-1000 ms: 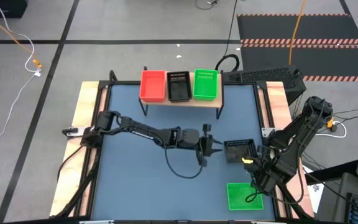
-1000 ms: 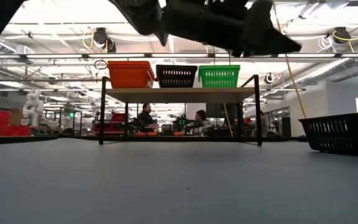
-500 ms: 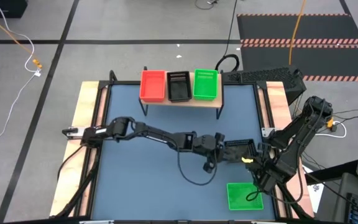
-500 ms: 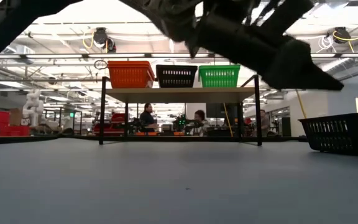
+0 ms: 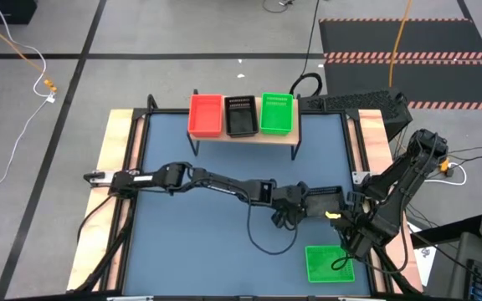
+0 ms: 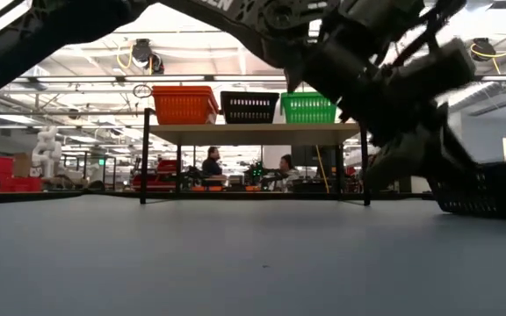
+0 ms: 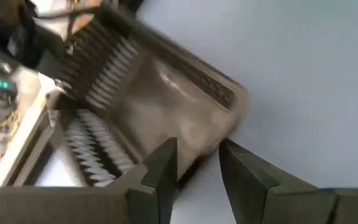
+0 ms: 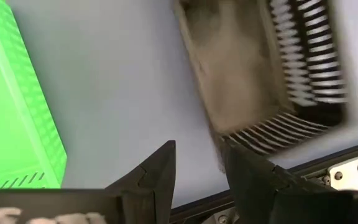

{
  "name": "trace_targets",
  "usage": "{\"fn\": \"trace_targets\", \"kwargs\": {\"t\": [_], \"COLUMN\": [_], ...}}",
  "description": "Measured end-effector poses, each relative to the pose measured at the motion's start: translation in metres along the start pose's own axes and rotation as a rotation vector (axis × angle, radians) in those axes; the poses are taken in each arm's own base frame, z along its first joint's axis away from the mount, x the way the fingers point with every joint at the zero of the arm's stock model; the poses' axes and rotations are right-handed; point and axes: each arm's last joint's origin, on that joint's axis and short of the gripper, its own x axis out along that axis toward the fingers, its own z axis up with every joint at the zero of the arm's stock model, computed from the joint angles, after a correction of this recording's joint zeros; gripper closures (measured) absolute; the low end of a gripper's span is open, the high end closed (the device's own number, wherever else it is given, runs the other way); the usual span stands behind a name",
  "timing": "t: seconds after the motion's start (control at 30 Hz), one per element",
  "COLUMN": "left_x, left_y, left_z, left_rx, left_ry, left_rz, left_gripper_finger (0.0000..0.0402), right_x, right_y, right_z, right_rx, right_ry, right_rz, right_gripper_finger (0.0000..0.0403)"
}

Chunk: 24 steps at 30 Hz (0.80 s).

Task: Stack baskets on shelf by color
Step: Stack the black bin on the other black bins on the shelf

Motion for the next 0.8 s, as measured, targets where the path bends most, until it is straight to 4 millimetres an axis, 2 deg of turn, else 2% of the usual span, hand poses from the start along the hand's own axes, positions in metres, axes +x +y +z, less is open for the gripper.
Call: {"fn": "trace_targets", "kwargs": {"t": [0.3, 0.4, 0.6, 0.8], "left_x": [0.006, 0.001, -0.026, -0.07], "left_y": [0.004, 0.007, 0.014, 0.017], "left_z": [-0.016, -0.015, 0.018, 0.061], "left_rx": [-0.031, -0.055, -0.093, -0.127], "left_ry": [0.056, 0.093, 0.042, 0.004], "left_rz": [-0.004, 0.017, 0.037, 0.004], "left_gripper_finger": [0.0283, 0.0303, 0.0388, 0.0379], "right_x": [0.0, 0.0, 0.0, 0.0], "right_y": [0.0, 0.001, 0.0, 0.001], "right_z": [0.0, 0.0, 0.0, 0.0], "right_rx": [0.004, 0.004, 0.004, 0.005], "right_ry": [-0.003, -0.005, -0.004, -0.005], "right_rz": [0.004, 0.006, 0.004, 0.007], "right_gripper_finger": [0.0275, 0.0275, 0.0275, 0.0275]}}
